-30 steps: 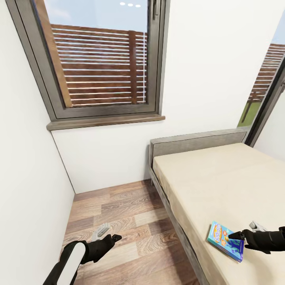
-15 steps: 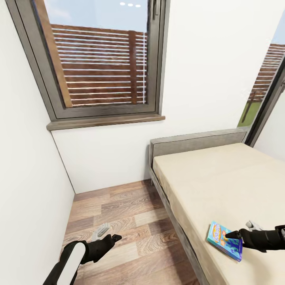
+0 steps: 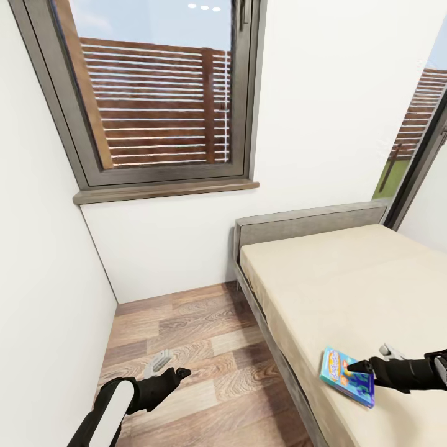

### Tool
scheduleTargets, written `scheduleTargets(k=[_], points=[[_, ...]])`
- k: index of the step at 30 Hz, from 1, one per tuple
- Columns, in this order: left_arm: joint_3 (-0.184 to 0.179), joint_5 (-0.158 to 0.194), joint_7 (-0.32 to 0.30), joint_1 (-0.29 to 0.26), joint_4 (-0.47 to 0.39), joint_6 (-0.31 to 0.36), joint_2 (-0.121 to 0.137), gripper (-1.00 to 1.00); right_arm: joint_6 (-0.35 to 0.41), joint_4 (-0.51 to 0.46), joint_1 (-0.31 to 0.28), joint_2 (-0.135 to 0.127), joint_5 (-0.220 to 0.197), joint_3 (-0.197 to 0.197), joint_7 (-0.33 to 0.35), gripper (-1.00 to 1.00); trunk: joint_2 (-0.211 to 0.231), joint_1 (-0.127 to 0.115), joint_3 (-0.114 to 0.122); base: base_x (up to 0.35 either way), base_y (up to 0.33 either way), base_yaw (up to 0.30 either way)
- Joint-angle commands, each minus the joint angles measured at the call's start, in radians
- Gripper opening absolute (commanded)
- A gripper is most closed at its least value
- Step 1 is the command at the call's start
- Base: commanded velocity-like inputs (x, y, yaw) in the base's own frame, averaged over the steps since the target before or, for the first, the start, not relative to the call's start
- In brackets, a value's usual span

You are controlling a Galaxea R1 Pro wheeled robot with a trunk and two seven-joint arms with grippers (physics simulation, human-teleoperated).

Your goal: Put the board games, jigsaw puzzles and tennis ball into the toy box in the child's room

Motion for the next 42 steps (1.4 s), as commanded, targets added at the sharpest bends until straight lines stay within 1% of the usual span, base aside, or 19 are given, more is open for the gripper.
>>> scheduleTargets(k=[1,24,42], points=[[0.002,0.011,0.009,-0.001,-0.001,0.005,-0.001,1.0,0.009,0.0,0.0,0.023,-0.005,0.0,0.001,1.0,0.0,0.0,-0.001,0.0,0.0,0.0],[0.003,0.011,0.009,-0.001,-0.001,0.005,0.0,1.0,0.009,-0.009,-0.006,0.032,-0.005,-0.001,0.001,1.0,0.0,0.0,-0.001,0.0,0.0,0.0],[0.003,0.011,0.009,-0.001,-0.001,0.005,0.0,1.0,0.009,-0.01,-0.008,0.034,-0.005,-0.001,0.001,1.0,0.0,0.0,-0.001,0.0,0.0,0.0]])
